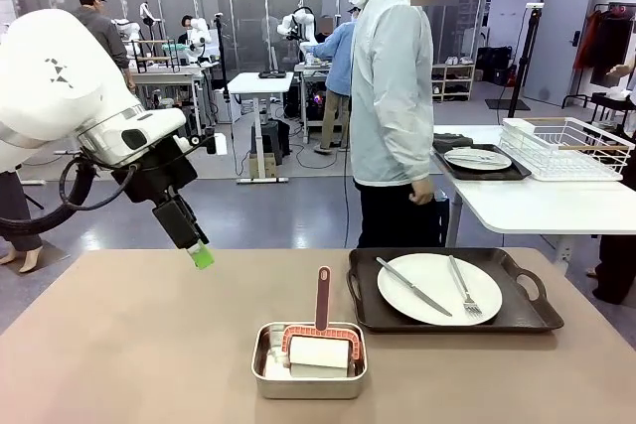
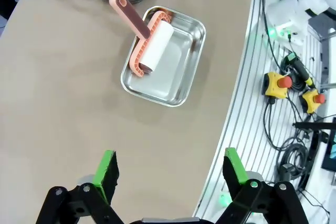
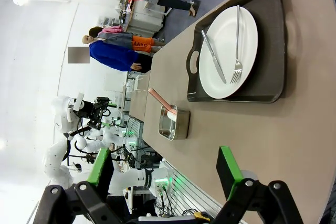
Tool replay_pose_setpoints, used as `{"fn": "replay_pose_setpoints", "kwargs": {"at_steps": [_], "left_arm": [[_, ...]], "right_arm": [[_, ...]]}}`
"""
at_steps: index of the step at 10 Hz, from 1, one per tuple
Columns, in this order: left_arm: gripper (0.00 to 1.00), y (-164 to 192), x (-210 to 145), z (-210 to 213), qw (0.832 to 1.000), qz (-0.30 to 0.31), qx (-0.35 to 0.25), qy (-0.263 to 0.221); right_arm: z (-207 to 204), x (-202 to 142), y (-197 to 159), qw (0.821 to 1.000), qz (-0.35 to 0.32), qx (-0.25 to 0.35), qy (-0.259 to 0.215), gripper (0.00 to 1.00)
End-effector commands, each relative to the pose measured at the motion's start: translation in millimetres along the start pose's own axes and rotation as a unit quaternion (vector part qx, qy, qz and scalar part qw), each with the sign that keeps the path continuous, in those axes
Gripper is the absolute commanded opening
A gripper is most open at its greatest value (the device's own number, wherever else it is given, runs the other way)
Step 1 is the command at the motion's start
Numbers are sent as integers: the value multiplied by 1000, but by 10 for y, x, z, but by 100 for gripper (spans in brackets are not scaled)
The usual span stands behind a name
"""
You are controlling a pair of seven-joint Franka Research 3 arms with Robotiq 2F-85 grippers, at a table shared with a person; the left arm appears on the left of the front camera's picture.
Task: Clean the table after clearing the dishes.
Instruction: When the left (or right) Handle tray is removed, use the left hand (or right hand) to clean the left (or right) side of the table with the Lint Roller.
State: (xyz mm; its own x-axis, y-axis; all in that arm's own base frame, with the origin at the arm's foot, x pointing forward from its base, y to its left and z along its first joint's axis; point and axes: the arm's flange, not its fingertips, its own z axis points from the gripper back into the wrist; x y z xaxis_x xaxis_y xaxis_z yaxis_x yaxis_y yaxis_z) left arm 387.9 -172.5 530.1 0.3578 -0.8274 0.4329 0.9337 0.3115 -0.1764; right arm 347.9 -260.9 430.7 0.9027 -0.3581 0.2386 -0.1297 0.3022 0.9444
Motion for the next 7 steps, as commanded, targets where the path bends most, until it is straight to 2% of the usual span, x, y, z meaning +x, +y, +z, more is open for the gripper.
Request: {"fn": "replay_pose_setpoints", "kwargs": {"at_steps": [1, 2, 4, 7], "left_arm": [[100, -5, 0, -13, 1000, 0, 0, 2], [100, -92, 257, -97, 997, -68, 11, 31], [100, -103, 972, -310, 981, -158, 21, 113], [100, -44, 1692, -917, 954, -226, -1, 199]], "right_arm": [[16, -11, 35, 1000, 3, 4, 1, 100], [16, -11, 35, 1000, 3, 4, 1, 100], [16, -11, 35, 1000, 3, 4, 1, 100], [16, -11, 35, 1000, 3, 4, 1, 100]]}}
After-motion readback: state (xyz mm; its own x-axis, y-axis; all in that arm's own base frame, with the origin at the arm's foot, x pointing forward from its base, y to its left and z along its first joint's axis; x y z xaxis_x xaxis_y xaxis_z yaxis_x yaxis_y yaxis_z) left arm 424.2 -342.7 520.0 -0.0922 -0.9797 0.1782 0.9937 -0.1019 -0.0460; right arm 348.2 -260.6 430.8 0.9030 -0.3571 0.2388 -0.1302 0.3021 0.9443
